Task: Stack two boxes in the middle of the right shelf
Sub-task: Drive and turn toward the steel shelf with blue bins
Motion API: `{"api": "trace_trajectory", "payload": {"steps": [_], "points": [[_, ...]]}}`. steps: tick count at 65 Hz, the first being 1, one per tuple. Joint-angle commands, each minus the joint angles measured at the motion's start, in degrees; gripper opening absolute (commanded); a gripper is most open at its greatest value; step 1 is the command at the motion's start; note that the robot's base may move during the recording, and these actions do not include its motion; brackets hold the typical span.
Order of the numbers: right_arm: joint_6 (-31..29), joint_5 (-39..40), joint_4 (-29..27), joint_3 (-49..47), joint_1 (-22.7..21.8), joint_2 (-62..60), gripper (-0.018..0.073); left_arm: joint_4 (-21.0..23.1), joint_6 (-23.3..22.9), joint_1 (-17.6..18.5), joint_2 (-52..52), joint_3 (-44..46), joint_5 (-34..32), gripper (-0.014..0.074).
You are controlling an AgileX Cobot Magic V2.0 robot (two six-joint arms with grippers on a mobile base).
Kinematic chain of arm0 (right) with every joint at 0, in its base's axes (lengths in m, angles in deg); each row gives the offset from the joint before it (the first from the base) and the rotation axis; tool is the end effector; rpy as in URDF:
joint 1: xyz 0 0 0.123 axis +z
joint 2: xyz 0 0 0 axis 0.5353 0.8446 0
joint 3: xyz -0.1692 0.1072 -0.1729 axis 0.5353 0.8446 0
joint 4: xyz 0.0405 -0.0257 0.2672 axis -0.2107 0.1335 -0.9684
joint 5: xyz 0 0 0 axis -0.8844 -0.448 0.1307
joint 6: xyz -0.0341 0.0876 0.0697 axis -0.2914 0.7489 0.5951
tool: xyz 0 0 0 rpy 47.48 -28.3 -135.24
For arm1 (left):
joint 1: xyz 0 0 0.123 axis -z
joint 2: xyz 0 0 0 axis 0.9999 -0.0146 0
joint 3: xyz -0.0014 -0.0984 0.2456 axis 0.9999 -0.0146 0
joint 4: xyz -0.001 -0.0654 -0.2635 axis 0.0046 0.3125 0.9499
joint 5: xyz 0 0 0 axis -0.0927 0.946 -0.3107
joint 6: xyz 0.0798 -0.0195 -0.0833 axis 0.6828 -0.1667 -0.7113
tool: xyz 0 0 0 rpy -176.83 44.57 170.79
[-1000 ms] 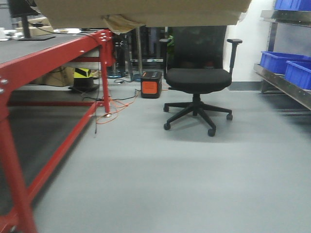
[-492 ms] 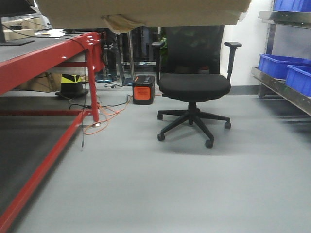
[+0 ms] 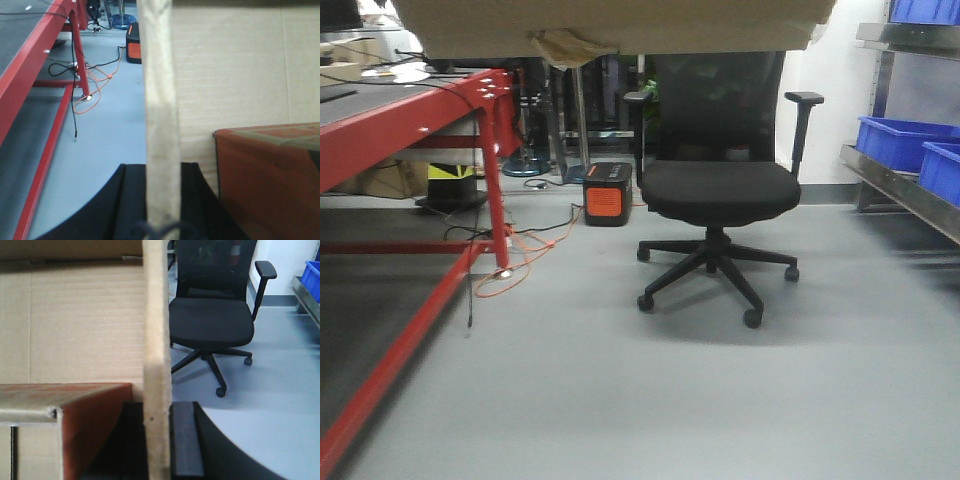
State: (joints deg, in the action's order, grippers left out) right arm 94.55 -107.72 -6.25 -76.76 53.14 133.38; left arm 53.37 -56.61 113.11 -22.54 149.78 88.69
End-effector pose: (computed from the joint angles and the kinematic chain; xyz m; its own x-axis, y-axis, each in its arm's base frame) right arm 0.3546 0.0984 0.4551 -0.3375 0.0853 -0.9374 -0.0178 0.9951 0.0969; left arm 0.3405 -0.1051 0.4543 -0.3478 -0.0405 -0.9367 0.0071 0.9989 -0.0458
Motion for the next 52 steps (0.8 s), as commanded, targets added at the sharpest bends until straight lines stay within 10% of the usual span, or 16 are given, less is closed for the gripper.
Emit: {"api": "trace_trajectory", "payload": {"steps": [1,52], "points": [[0.09,3.31,2.20,-0.83,-0.58,-0.77,-0.0153,-0.92,-0.07,-0.04,0.95,0.46,-1.58,-0.0111],[0.09,15.00,2.20,-0.83,-0.58,-0.77,-0.0153,-0.92,-0.07,-0.04,0.95,0.46,-1.58,-0.0111]]}}
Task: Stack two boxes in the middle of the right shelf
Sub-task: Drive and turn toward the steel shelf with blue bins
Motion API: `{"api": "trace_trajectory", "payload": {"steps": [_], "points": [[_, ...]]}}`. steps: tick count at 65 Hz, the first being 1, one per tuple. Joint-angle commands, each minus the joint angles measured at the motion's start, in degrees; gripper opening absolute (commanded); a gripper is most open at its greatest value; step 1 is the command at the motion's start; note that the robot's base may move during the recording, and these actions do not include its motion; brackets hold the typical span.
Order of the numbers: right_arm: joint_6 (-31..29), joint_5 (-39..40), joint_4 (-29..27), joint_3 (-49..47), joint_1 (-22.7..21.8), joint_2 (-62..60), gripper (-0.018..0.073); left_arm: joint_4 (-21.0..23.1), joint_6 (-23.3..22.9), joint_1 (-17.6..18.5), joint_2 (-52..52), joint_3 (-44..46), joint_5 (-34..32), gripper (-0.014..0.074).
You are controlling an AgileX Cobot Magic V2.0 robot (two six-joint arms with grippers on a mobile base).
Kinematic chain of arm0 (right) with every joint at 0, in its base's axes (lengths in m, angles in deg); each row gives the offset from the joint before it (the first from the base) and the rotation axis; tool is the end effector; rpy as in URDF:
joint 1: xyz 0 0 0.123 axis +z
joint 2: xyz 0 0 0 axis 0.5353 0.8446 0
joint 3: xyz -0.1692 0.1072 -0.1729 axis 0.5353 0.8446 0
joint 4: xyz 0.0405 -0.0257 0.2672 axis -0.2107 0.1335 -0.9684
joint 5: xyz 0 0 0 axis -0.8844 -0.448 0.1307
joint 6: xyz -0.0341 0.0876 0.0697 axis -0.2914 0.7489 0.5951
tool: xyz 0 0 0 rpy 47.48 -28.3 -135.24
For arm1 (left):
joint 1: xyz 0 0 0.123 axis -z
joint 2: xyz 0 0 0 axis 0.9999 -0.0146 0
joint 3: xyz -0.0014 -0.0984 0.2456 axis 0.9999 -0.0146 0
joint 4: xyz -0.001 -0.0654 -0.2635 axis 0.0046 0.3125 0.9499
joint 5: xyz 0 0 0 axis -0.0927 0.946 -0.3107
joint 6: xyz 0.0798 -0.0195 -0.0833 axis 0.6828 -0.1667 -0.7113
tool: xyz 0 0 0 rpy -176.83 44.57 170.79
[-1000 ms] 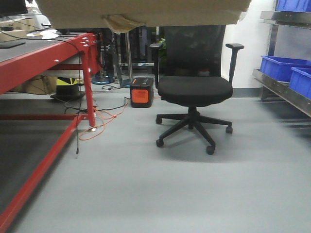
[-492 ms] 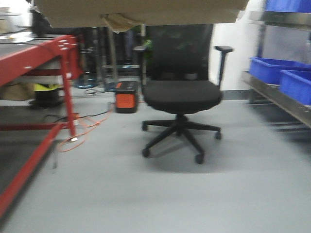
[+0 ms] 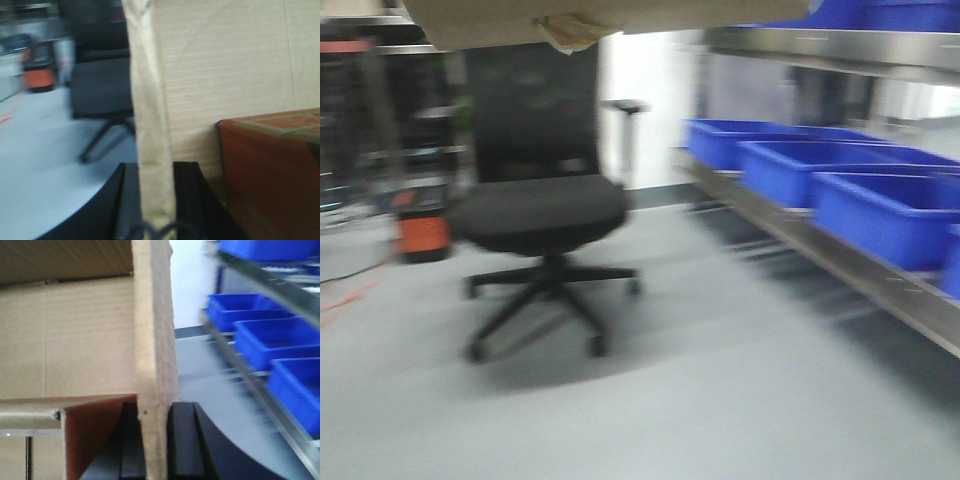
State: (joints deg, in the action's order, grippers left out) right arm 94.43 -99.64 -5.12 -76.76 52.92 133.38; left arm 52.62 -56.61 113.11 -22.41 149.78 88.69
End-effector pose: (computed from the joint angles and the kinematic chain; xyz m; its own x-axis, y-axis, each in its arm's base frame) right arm 0.3587 0.1031 0.4700 -0.2147 0.0782 -0.9735 -0.0790 0.9921 0.0971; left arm 0.3401 -0.1038 0.4556 -0.3410 -0.0323 -0.9395 0.0031 0.9994 -0.0354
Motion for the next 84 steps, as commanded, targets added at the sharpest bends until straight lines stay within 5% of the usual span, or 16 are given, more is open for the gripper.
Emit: {"api": "trace_trajectory", "payload": {"steps": [1,84], "points": [[0.21,7.18,1.06,-0.83,-0.36,-0.77,-0.0153,-0.16,-0.07,-0.04,0.83,0.46,-1.58,-0.0111],[0.21,8.06,1.06,-0.83,-0.36,-0.77,-0.0153,-0.16,-0.07,-0.04,0.83,0.46,-1.58,-0.0111]]}}
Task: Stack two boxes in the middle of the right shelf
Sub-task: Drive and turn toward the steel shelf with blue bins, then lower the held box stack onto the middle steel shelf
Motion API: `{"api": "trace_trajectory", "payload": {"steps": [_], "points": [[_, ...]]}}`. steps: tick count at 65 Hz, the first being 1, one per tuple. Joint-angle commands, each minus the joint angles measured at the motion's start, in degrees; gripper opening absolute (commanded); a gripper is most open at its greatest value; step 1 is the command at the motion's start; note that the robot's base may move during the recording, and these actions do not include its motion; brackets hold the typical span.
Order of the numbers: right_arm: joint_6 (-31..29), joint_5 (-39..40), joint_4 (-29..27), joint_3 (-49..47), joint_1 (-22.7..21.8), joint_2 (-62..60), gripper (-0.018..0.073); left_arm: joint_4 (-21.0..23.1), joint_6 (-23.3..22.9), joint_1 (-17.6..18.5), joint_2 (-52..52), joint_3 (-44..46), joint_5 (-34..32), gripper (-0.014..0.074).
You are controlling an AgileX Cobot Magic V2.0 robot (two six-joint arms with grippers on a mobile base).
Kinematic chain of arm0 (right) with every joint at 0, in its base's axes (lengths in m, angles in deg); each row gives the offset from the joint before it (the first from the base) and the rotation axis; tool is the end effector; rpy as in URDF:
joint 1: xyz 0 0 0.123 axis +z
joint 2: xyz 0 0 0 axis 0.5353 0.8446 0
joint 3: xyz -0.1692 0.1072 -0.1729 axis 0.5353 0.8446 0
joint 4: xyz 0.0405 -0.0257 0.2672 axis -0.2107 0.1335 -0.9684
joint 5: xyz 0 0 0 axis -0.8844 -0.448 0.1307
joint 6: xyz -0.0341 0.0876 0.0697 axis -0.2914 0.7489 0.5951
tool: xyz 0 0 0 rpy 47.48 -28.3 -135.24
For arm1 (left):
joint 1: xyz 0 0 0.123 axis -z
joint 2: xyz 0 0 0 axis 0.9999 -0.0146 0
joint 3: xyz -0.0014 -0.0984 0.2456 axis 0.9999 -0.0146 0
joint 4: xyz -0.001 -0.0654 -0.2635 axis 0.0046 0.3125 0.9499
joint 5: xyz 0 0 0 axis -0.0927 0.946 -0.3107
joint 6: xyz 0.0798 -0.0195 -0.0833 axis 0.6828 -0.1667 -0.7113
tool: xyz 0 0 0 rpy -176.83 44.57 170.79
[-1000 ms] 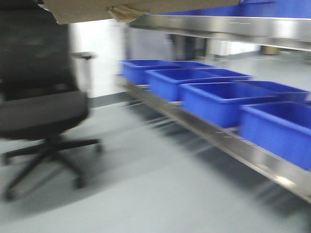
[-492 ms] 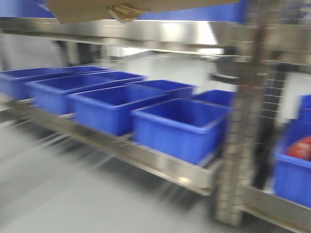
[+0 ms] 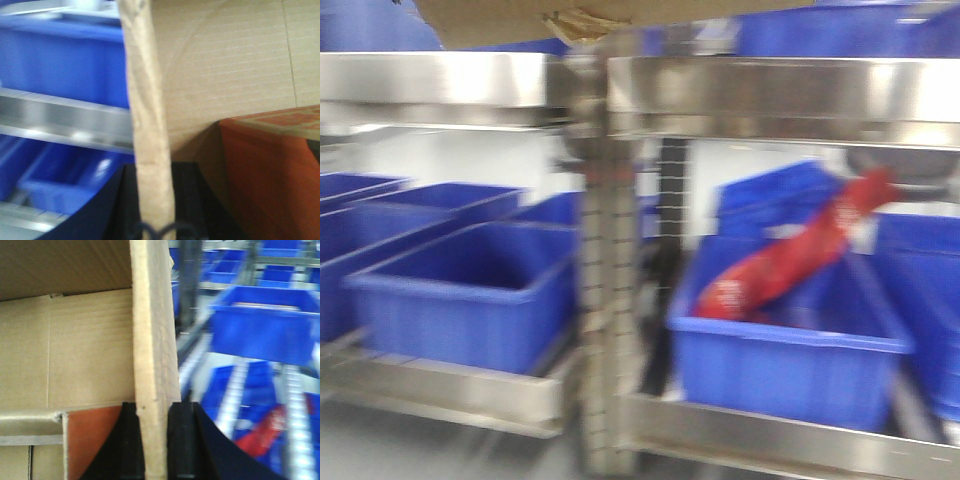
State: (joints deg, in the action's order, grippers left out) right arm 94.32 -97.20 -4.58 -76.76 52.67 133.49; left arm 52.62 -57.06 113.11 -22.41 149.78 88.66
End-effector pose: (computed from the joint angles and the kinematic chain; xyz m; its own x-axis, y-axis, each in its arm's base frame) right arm 0.3605 0.1035 0.4740 -0.1771 0.0727 -0.9815 -0.0937 0.9915 0.0903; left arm 0.3401 -0.1039 0.4556 -0.3406 -0.0401 -0.9394 0.0007 0.9991 -0.0429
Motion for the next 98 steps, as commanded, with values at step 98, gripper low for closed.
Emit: {"api": "trace_trajectory", "payload": {"steps": [98], "points": [[0.32,5.62,0.53,-0.83,-0.11,-0.88,-0.0153,-0.16,0.37,-0.04,0.83,0.46,-1.54,-0.0111]]}}
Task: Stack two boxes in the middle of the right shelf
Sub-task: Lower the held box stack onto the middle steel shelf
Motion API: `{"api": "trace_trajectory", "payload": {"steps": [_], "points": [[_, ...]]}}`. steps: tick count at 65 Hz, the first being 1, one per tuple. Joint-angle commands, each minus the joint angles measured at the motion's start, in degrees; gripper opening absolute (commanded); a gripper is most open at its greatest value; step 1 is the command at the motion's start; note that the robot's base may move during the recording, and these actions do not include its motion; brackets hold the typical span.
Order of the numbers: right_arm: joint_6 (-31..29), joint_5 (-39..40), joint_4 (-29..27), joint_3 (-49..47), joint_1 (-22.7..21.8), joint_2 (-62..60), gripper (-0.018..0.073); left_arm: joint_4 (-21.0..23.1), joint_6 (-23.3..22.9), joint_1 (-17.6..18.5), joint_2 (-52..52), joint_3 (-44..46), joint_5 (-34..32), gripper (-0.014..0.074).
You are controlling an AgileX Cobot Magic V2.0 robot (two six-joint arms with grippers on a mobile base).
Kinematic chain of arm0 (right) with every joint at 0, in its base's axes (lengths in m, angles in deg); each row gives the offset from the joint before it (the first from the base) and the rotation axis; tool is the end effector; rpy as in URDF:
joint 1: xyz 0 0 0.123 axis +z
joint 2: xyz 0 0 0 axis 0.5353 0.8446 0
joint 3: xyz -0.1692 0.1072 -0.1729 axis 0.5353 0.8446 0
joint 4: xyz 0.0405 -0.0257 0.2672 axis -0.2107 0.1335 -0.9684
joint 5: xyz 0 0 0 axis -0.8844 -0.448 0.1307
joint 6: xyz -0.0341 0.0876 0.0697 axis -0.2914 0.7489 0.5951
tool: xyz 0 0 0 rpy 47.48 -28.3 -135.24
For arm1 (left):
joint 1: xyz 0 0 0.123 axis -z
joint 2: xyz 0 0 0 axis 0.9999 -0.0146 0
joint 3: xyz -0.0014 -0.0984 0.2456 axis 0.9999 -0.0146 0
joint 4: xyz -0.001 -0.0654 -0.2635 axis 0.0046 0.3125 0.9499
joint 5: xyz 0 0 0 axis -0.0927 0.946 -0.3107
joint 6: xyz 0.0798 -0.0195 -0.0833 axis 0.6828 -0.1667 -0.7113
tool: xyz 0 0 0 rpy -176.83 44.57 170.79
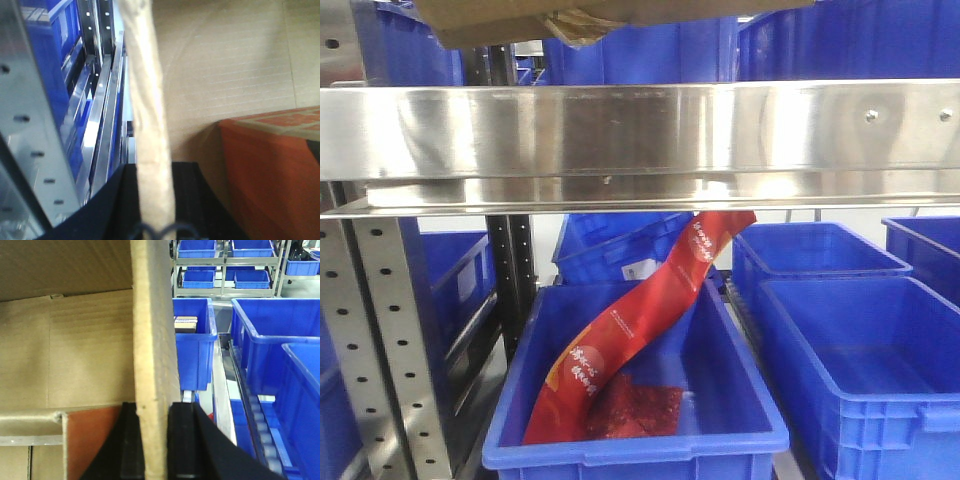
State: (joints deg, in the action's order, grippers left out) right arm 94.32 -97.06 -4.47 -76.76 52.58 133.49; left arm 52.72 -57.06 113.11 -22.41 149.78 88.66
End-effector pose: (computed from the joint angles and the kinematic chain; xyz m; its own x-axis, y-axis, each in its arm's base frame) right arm 0.3607 0.1030 0.4743 -0.1743 0.0716 -0.9821 -0.0928 0.9917 0.0888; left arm 0.3400 -0.1040 0.4556 -0.3412 -0.0413 -0.9391 0.0012 0.9990 -0.0444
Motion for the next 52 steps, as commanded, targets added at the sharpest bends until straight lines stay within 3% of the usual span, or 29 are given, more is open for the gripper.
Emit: {"api": "trace_trajectory", "payload": {"steps": [1,39,52], "points": [[0.32,5.49,0.42,-0.83,-0.02,-0.88,-0.0153,-0.26,0.37,-0.04,0.83,0.46,-1.54,-0.0111],[0.32,6.80,0.42,-0.83,-0.02,-0.80,-0.0153,-0.45,0.37,-0.04,0.83,0.46,-1.65,-0.0111],[0.32,6.79,0.42,-0.83,-0.02,-0.53,-0.0153,-1.79,0.37,-0.04,0.83,0.46,-10.76,-0.0111]]}}
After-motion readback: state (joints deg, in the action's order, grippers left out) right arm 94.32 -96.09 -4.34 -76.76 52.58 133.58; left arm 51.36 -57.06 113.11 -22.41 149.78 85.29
